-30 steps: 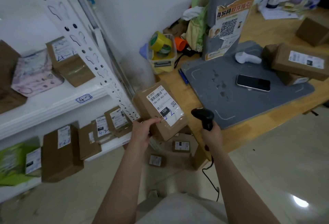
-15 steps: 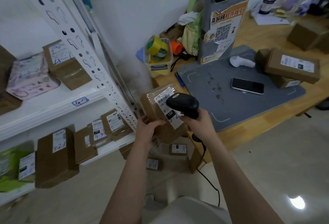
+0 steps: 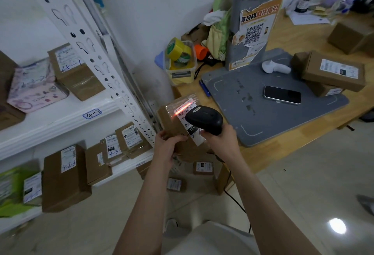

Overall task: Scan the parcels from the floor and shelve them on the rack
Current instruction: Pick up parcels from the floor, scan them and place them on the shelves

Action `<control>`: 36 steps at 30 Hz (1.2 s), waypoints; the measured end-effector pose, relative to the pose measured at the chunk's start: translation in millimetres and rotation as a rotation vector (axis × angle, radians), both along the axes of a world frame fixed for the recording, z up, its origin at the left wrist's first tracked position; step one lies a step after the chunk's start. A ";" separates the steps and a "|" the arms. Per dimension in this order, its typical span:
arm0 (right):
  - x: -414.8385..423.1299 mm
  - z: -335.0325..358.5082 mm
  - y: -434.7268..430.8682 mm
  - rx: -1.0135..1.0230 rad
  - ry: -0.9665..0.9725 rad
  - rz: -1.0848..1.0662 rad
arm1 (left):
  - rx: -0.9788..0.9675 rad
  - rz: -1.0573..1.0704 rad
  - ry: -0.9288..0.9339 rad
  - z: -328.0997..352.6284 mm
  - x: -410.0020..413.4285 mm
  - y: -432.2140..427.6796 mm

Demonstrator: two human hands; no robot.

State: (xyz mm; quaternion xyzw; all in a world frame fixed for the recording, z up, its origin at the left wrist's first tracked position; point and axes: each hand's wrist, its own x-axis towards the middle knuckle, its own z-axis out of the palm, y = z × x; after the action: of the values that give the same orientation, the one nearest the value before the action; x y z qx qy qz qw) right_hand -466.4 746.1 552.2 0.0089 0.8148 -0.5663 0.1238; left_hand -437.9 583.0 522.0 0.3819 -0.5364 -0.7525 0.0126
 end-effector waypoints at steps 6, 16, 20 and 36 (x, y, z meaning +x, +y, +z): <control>3.8 -6.1 2.3 0.032 -0.005 0.007 | -0.025 -0.018 -0.011 -0.7 1.5 0.0; 4.8 -20.5 4.1 0.019 -0.008 -0.063 | -0.036 -0.011 -0.044 -2.4 5.4 -0.7; -2.6 -40.2 15.9 0.064 -0.021 -0.178 | -0.011 0.039 -0.060 -5.5 10.0 -5.9; -36.7 -141.4 44.5 0.559 -0.280 -0.120 | 0.013 0.175 -0.121 -17.5 46.5 -16.4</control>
State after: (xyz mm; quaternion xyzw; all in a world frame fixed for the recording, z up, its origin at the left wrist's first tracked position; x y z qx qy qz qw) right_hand -503.1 790.6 410.8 0.1686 0.9119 -0.3199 0.1940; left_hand -391.4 566.6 504.5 0.4718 -0.4959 -0.7277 0.0433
